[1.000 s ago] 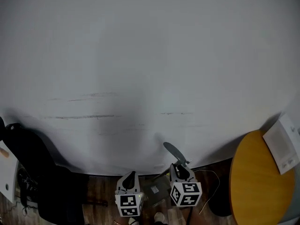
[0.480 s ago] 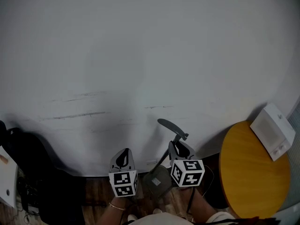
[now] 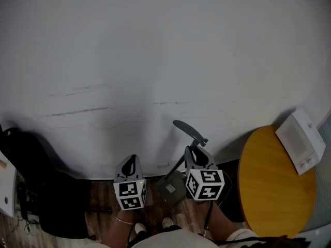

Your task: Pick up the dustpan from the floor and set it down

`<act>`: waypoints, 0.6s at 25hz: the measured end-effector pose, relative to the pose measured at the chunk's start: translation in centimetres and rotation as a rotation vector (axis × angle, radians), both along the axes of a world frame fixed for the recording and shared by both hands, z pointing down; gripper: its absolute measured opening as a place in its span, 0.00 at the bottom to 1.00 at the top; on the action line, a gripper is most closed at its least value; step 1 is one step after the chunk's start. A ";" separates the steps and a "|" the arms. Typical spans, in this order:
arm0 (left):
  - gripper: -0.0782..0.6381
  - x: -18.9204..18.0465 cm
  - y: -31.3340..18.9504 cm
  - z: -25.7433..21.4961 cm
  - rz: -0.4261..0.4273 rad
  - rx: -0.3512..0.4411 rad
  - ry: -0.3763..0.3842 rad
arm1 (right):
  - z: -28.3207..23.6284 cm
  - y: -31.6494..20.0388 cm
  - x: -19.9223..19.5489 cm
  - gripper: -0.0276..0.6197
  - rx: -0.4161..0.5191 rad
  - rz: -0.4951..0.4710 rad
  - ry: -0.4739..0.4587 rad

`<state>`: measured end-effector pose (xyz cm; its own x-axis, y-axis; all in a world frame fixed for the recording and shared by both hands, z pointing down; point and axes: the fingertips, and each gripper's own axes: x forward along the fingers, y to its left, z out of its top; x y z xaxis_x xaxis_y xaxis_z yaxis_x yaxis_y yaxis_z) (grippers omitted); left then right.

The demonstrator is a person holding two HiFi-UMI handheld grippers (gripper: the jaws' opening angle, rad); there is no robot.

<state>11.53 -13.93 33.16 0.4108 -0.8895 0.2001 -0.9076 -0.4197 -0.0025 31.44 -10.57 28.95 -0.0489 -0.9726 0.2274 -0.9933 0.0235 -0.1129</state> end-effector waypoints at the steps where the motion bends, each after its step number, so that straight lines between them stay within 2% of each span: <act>1: 0.13 -0.3 0.1 0.1 -0.015 -0.001 0.000 | 0.2 0.0 -0.2 0.19 -0.007 -0.012 0.002; 6: 0.13 -2.6 0.2 0.6 -0.082 0.005 -0.008 | 1.6 0.1 -1.0 0.19 -0.031 -0.045 0.006; 9: 0.13 -4.8 0.8 1.7 -0.111 -0.019 -0.012 | 2.6 0.4 -2.4 0.19 -0.050 -0.056 0.012; 15: 0.13 -9.3 0.9 2.8 -0.122 -0.022 -0.008 | 2.9 0.4 -6.1 0.19 -0.050 -0.050 0.034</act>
<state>2.21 -13.01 35.99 0.2980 -0.9283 0.2225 -0.9520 -0.3061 -0.0021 25.32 -10.12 31.86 -0.0888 -0.9566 0.2776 -0.9943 0.0687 -0.0813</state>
